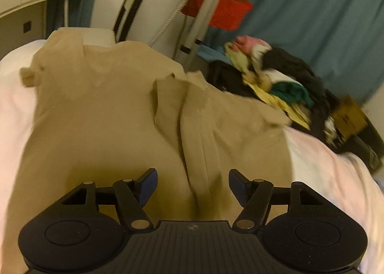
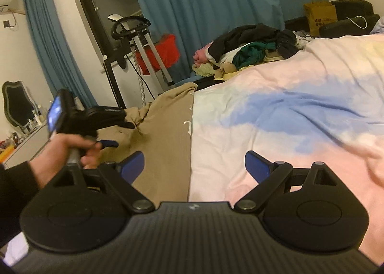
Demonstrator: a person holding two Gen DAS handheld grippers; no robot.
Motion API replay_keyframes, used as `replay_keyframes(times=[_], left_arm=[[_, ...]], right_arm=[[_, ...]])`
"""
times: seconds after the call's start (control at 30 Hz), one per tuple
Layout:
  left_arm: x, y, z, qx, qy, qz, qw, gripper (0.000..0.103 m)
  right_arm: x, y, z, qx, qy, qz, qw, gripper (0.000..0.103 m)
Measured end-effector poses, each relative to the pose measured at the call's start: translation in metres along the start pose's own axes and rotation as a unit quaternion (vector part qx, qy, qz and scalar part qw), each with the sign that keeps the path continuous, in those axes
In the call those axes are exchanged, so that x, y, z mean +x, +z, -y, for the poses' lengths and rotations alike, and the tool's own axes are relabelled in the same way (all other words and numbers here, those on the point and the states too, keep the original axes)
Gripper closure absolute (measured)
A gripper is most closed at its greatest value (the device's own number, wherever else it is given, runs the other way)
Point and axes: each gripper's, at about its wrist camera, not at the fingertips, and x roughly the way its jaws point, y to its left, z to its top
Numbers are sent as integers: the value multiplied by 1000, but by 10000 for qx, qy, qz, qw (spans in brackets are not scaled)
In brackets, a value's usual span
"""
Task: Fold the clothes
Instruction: 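Grasp the shirt side with the left gripper and fold it toward the middle, then lay the folded side flat with the left gripper and release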
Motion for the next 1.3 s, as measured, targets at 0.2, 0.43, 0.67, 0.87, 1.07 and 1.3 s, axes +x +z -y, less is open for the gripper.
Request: replay_keyframes(times=[0.2,0.43,0.67,0.87,1.07,1.3], left_arm=[[32,29,13,446,36,367,9983,95],[35,40,30,1216,551,673,9888,95],[14,21,14,905,244,173,9955,62],[-94,-45,-12,516,-813,-584,9936,50],[-163,-146,-47,-256,-1364,-1951,9709,50],[-174,-191,-56,-384,-1376,-2416,9598,50]], right_arm=[[39,-6,8,161,53,-220,9996,11],[63,-13,16,279,101,-374,9989,11],[61,-12,14,225,85,-330,9992,11],[49,-6,11,184,132,-194,9996,11],[27,-2,4,172,209,-52,9996,11],[-11,-6,2,350,166,-3,9992,11]])
